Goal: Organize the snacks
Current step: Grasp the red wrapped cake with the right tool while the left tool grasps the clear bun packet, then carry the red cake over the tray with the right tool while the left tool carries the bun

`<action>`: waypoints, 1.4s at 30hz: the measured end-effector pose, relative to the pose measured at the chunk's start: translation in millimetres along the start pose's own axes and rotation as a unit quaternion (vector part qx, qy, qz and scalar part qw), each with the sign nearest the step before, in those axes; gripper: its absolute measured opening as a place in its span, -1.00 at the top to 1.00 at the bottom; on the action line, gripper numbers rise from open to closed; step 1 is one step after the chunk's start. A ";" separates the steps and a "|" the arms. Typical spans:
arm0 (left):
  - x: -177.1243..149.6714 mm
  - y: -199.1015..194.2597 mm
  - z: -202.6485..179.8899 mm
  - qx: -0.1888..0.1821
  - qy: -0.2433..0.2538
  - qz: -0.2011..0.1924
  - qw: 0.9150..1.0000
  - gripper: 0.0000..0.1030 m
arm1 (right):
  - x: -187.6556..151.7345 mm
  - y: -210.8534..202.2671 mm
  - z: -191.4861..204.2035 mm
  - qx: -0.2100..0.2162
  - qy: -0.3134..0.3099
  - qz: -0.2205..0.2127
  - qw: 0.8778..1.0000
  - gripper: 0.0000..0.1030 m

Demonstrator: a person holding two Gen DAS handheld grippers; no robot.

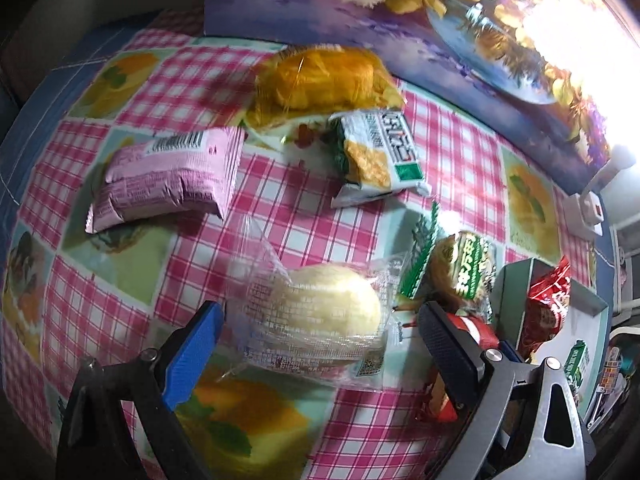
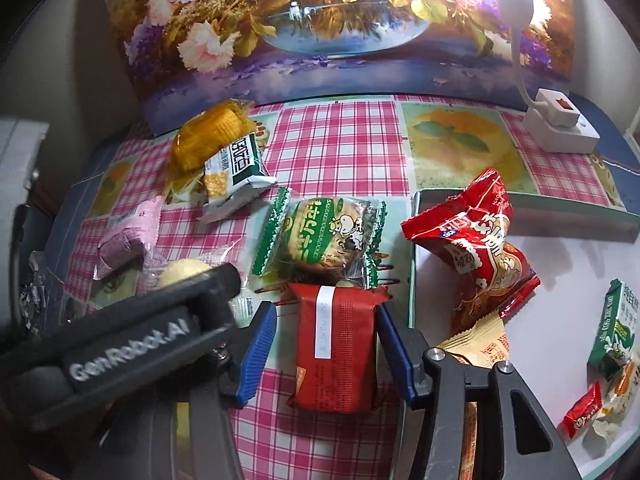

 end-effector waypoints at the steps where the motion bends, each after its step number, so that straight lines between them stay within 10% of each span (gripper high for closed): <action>1: -0.9 2.3 0.5 0.002 -0.001 0.002 1.000 -0.90 | -0.2 0.1 0.5 0.002 0.001 0.001 1.000 -0.07; 42: 0.6 -35.9 -19.8 0.005 -0.007 -0.041 0.999 -0.31 | -5.1 -18.2 0.9 -0.005 -0.005 -0.012 1.000 0.18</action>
Point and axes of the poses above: each gripper's, at about its wrist camera, not at the fingertips, and y roughly the way its jaws point, z to its left, x to its top, the point moved 5 cm from there along y, roughly the way its jaws point, and after that the axes turned 3 degrees about -y, right-handed, at the moved point
